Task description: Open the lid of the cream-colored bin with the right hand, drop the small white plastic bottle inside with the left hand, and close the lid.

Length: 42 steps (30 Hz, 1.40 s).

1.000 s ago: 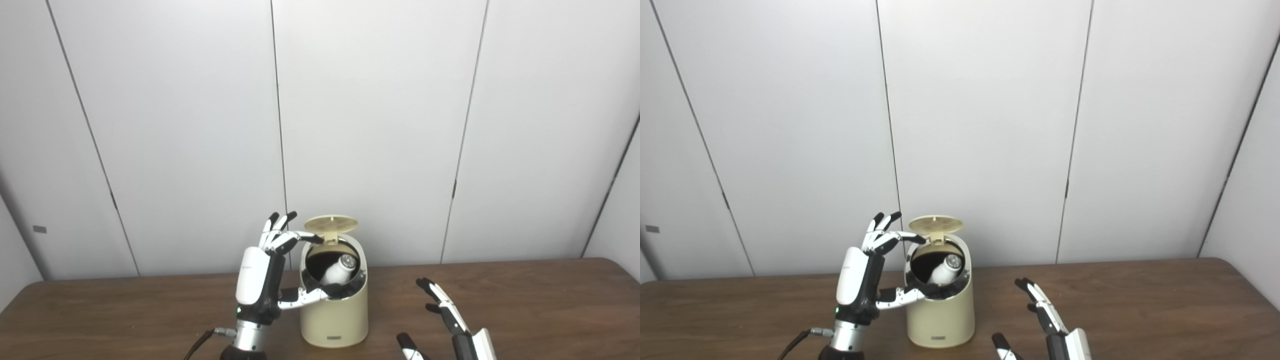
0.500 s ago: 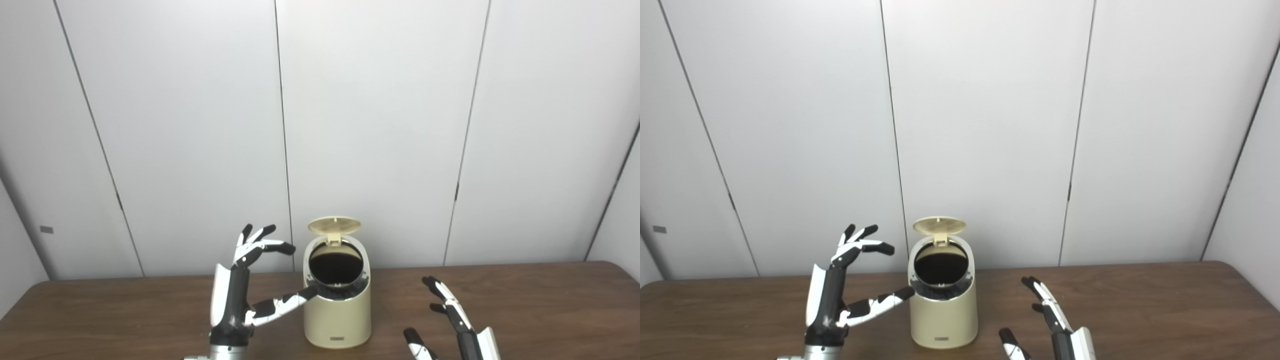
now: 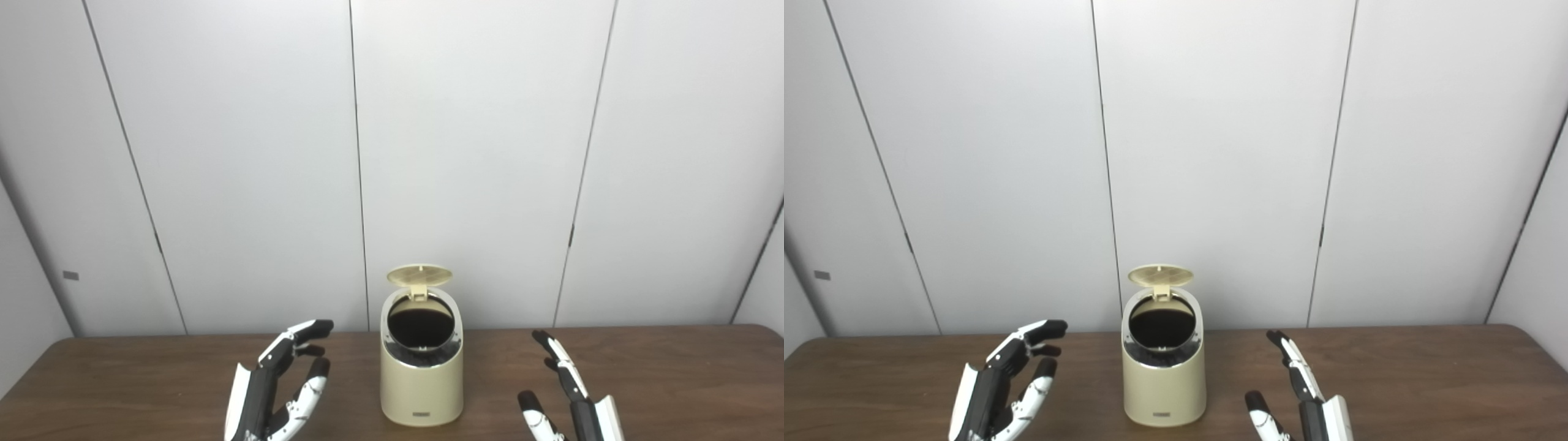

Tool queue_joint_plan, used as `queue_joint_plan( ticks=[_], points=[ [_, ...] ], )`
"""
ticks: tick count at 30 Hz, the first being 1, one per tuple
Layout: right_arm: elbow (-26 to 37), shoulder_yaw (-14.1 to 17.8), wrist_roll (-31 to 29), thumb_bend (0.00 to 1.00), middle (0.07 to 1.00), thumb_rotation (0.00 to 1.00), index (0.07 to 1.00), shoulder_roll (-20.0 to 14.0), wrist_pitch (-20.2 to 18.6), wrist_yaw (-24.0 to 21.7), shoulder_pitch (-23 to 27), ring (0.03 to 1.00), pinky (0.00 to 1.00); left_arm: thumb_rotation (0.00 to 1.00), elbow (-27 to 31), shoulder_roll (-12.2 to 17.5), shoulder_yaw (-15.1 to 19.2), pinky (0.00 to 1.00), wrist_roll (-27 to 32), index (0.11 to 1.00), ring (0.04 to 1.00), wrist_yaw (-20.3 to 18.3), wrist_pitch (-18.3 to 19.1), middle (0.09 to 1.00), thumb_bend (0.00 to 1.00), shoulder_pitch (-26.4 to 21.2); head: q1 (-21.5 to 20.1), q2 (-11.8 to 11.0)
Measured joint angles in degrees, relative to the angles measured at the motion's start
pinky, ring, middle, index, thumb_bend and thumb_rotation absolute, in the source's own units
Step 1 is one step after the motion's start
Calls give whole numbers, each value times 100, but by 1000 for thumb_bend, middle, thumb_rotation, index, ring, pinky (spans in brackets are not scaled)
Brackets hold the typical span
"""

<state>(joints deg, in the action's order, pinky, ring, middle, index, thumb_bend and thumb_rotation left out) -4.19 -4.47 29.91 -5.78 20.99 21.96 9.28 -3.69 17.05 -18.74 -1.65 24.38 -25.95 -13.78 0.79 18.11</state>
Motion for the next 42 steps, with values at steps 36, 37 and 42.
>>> queue_joint_plan(
  ticks=[36, 37, 42],
  points=[
    [966, -752, 2353, 893, 1000, 905, 778, -763, -2752, -2808, 3076, 1000, 1000, 792, -459, -924, 1383, 751, -810, 806, 838, -1408, 21, 838, 170, 162, -61, 105],
    [950, -779, 2383, 894, 1000, 905, 770, -762, -2758, -2832, 3089, 1000, 1000, 780, -459, -931, 1395, 745, -807, 805, 837, -1420, 21, 837, 166, 162, -62, 105],
    [728, -916, 2442, 919, 1000, 931, 752, -747, -2812, -3011, 3219, 1000, 1000, 770, -468, -940, 1461, 728, -889, 797, 827, -1512, 26, 828, 171, 159, -62, 106]
  ],
)
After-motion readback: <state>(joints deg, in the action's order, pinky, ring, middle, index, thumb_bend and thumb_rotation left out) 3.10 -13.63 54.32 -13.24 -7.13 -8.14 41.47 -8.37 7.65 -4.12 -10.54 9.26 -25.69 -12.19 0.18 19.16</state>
